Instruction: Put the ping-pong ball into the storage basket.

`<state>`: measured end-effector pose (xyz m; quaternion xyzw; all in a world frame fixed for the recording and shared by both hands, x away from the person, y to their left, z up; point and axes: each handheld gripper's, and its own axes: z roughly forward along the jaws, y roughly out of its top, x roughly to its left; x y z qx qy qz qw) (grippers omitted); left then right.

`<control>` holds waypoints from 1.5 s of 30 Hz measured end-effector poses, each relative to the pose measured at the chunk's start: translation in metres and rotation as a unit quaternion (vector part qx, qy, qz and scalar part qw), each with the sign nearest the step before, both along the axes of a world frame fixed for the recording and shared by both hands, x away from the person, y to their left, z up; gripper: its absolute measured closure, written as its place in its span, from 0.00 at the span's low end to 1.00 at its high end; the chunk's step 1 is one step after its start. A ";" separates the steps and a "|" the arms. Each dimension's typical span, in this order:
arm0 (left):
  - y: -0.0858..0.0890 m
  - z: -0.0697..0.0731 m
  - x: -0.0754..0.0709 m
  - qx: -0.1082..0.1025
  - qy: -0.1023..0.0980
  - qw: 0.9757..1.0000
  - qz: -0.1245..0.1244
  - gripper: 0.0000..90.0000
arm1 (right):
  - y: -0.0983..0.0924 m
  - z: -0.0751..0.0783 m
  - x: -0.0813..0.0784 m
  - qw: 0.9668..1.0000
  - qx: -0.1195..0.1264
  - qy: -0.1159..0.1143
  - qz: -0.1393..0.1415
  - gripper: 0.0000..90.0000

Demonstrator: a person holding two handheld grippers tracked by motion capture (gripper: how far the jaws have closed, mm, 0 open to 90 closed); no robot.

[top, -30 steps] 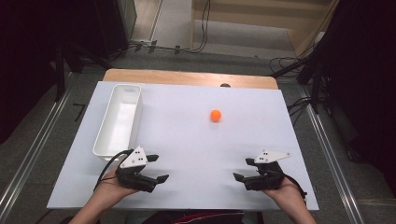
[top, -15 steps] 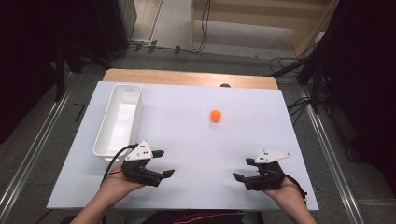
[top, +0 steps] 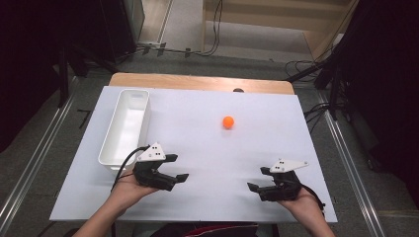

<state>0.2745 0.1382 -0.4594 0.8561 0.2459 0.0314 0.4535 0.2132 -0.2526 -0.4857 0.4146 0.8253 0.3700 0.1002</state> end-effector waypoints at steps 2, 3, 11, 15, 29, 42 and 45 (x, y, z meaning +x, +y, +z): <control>-0.001 0.000 0.001 0.005 0.000 1.000 -0.002 0.23 | 0.000 0.000 0.000 1.000 0.000 0.000 0.000 0.24; -0.001 0.000 0.001 0.005 0.000 1.000 -0.002 0.23 | 0.000 0.000 0.000 1.000 0.000 0.000 0.000 0.24; -0.009 -0.003 0.008 0.019 0.021 1.000 -0.007 0.14 | -0.001 0.000 0.000 1.000 -0.001 -0.001 0.000 0.24; -0.015 -0.006 0.012 0.023 0.030 0.999 -0.008 0.00 | 0.000 0.000 0.000 1.000 -0.001 -0.001 0.000 0.24; -0.027 -0.008 0.023 0.025 0.016 1.000 0.002 0.00 | 0.000 0.001 -0.001 1.000 0.002 0.000 0.001 0.24; -0.039 -0.008 0.028 0.023 0.015 1.000 -0.009 0.00 | 0.001 0.001 0.000 1.000 0.000 -0.001 0.003 0.24; -0.043 -0.008 0.030 0.026 0.016 0.999 -0.014 0.00 | 0.001 0.001 0.001 1.000 0.000 -0.001 0.002 0.24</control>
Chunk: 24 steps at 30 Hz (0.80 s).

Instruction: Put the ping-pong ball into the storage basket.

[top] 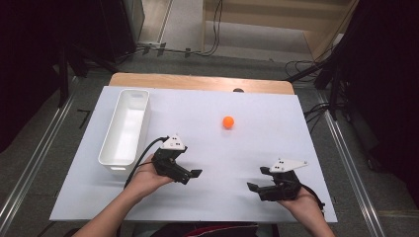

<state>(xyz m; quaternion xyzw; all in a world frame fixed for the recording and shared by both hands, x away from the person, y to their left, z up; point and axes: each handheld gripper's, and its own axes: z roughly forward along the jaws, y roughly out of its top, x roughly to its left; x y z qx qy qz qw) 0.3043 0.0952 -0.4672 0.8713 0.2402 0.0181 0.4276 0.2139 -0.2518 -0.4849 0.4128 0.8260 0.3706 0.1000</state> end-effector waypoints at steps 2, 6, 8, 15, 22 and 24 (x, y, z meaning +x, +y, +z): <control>-0.001 0.000 0.000 0.000 -0.002 1.000 0.000 0.00 | 0.000 0.000 0.000 1.000 0.000 0.002 -0.001 0.24; -0.004 0.001 0.002 0.001 -0.007 1.000 -0.001 0.00 | 0.000 0.000 0.000 1.000 0.000 0.001 0.000 0.24; -0.005 0.001 0.003 0.002 -0.003 1.000 0.000 0.00 | 0.000 0.000 0.000 1.000 -0.002 -0.001 0.002 0.24; -0.009 0.004 0.007 -0.008 -0.005 1.000 0.003 0.00 | 0.000 0.000 0.000 1.000 -0.002 -0.001 0.002 0.24; -0.013 0.005 0.011 -0.004 -0.005 1.000 -0.001 0.00 | 0.000 0.000 0.000 1.000 -0.002 0.000 0.001 0.24; -0.015 0.005 0.013 -0.005 -0.004 1.000 0.000 0.00 | 0.000 0.000 0.000 1.000 -0.001 -0.001 0.002 0.24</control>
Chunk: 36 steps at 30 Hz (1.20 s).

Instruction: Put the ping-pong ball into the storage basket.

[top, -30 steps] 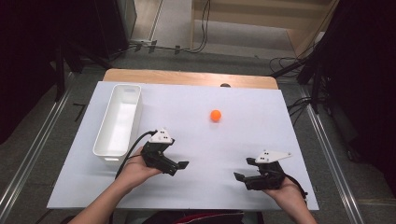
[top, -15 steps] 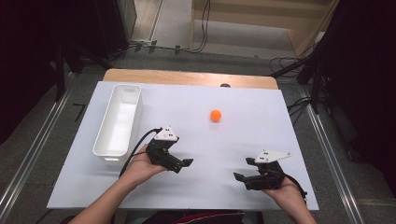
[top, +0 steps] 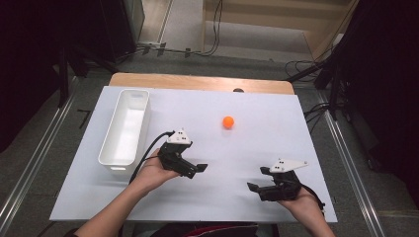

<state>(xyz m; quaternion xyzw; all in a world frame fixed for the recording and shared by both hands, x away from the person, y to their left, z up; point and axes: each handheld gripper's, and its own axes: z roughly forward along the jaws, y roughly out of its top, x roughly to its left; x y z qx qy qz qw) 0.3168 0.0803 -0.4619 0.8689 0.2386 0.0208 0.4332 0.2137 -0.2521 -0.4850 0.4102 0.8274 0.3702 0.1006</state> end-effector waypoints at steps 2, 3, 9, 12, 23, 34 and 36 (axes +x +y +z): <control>0.000 0.000 0.001 0.000 -0.001 1.000 0.000 0.00 | 0.000 0.000 0.000 1.000 0.000 0.000 0.000 0.24; -0.001 0.000 0.001 0.000 -0.001 1.000 -0.002 0.00 | 0.000 0.000 0.000 1.000 0.000 0.000 0.000 0.24; -0.005 0.001 0.003 0.000 -0.003 1.000 -0.004 0.00 | 0.001 0.000 0.000 1.000 -0.001 0.002 -0.001 0.24; -0.005 0.001 0.004 0.000 -0.002 1.000 -0.003 0.00 | 0.001 0.000 0.000 1.000 -0.001 0.001 -0.002 0.24; -0.014 0.004 0.013 0.000 -0.002 1.000 0.000 0.00 | 0.000 0.000 0.000 1.000 -0.001 0.000 0.000 0.24; -0.016 0.003 0.019 0.001 0.002 1.000 0.007 0.00 | 0.000 0.000 0.000 1.000 0.000 0.002 -0.002 0.24; -0.016 0.003 0.020 0.002 0.003 1.000 0.006 0.00 | 0.000 0.000 0.000 1.000 0.000 0.002 -0.003 0.24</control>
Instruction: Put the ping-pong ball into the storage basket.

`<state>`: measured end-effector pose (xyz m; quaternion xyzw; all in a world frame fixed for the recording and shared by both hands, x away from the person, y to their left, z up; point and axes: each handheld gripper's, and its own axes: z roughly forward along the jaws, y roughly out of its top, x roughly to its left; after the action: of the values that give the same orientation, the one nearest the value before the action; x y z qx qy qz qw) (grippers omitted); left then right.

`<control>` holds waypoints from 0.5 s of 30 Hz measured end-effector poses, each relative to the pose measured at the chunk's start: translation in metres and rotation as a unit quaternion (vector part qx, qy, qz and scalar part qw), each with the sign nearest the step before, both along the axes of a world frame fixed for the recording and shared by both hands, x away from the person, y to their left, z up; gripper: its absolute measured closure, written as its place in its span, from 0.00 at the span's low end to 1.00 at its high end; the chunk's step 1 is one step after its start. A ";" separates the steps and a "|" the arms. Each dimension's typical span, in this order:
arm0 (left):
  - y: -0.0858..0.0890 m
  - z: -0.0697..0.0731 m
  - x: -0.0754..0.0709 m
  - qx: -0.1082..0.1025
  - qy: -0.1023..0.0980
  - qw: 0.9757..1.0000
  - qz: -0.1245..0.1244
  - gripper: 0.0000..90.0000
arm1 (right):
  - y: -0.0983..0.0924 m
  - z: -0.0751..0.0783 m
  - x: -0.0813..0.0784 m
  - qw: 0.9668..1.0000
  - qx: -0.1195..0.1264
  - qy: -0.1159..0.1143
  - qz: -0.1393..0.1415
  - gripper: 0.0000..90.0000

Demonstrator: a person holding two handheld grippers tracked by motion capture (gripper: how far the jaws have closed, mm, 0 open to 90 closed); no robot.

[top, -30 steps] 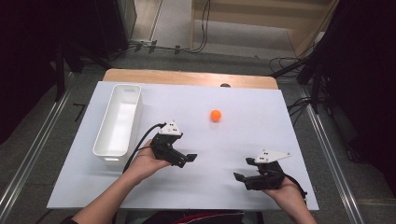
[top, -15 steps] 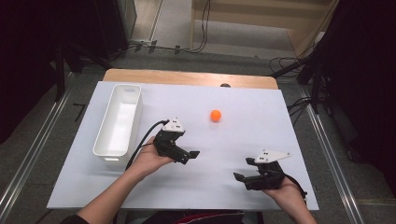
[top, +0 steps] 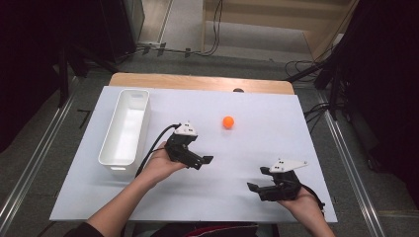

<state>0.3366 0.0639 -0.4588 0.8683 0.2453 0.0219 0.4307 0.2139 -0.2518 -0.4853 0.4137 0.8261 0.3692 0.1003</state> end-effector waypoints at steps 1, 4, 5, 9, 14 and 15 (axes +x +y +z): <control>-0.001 0.001 0.001 0.001 -0.001 1.000 0.000 0.00 | 0.000 0.000 0.000 1.000 0.000 0.000 0.000 0.24; -0.003 0.003 0.004 -0.001 -0.002 1.000 0.000 0.00 | 0.000 0.000 0.000 1.000 0.000 0.001 0.000 0.24; -0.004 0.003 0.005 -0.001 -0.003 1.000 0.001 0.00 | 0.000 0.000 0.000 1.000 0.001 0.000 0.000 0.24; -0.008 0.004 0.008 -0.005 -0.007 1.000 0.000 0.00 | 0.000 0.000 0.000 1.000 0.000 0.000 0.001 0.24; -0.011 0.003 0.011 -0.003 -0.002 1.000 0.000 0.00 | 0.000 0.000 0.000 1.000 0.001 0.000 0.000 0.24; -0.012 0.003 0.012 -0.002 -0.004 1.000 -0.001 0.00 | 0.000 0.000 0.000 1.000 0.002 0.001 0.000 0.24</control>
<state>0.3489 0.0520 -0.4558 0.8678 0.2426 0.0241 0.4331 0.2142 -0.2518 -0.4856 0.4144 0.8255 0.3701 0.0988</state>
